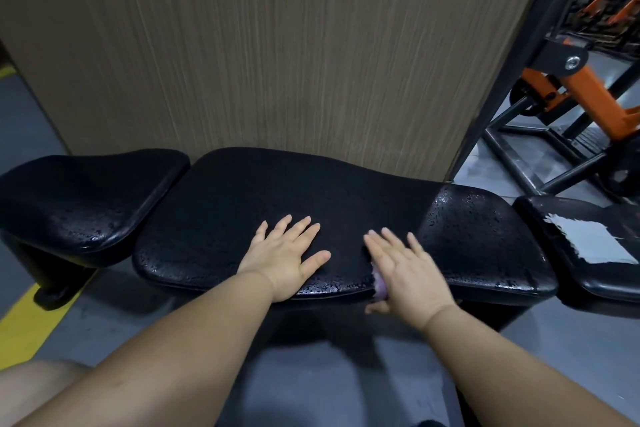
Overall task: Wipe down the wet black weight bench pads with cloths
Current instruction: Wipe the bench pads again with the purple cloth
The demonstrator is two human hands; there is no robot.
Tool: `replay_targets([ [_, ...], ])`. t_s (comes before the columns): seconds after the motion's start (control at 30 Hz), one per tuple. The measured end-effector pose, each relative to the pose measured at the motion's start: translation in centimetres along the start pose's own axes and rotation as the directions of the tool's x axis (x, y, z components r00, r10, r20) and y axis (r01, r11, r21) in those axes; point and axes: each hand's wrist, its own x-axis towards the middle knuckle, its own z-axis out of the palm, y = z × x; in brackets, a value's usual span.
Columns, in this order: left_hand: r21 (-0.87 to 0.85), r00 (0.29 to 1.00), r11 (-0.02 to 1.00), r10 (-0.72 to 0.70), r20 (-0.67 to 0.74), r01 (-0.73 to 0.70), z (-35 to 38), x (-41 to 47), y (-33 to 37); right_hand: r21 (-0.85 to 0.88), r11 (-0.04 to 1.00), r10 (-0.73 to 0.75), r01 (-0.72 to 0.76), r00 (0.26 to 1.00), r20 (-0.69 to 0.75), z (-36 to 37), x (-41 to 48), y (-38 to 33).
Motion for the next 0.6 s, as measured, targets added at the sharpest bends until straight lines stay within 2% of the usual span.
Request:
replay_targets([
  [0.2, 0.009, 1.0, 1.0, -0.005, 0.0, 0.005, 0.2, 0.1, 0.0, -0.02, 0.956, 0.295, -0.294, 0.955, 0.045, 0.7, -5.1, 8.5],
  [0.37, 0.02, 1.0, 1.0, -0.014, -0.003, 0.014, 0.2, 0.0, 0.3, -0.022, 0.923, 0.385, -0.385, 0.922, 0.031, 0.6, -5.6, 8.4],
  [0.47, 0.021, 1.0, 1.0, -0.016, -0.003, 0.016, 0.1, 0.0, 0.3, 0.006, 0.951, 0.309, -0.31, 0.951, 0.016, -0.1, -4.1, 6.2],
  [0.6, 0.013, 1.0, 1.0, -0.023, -0.009, 0.023, 0.1, -0.1, 0.4, 0.056, 0.997, 0.051, -0.051, 0.999, 0.002, -1.3, -0.3, 0.1],
])
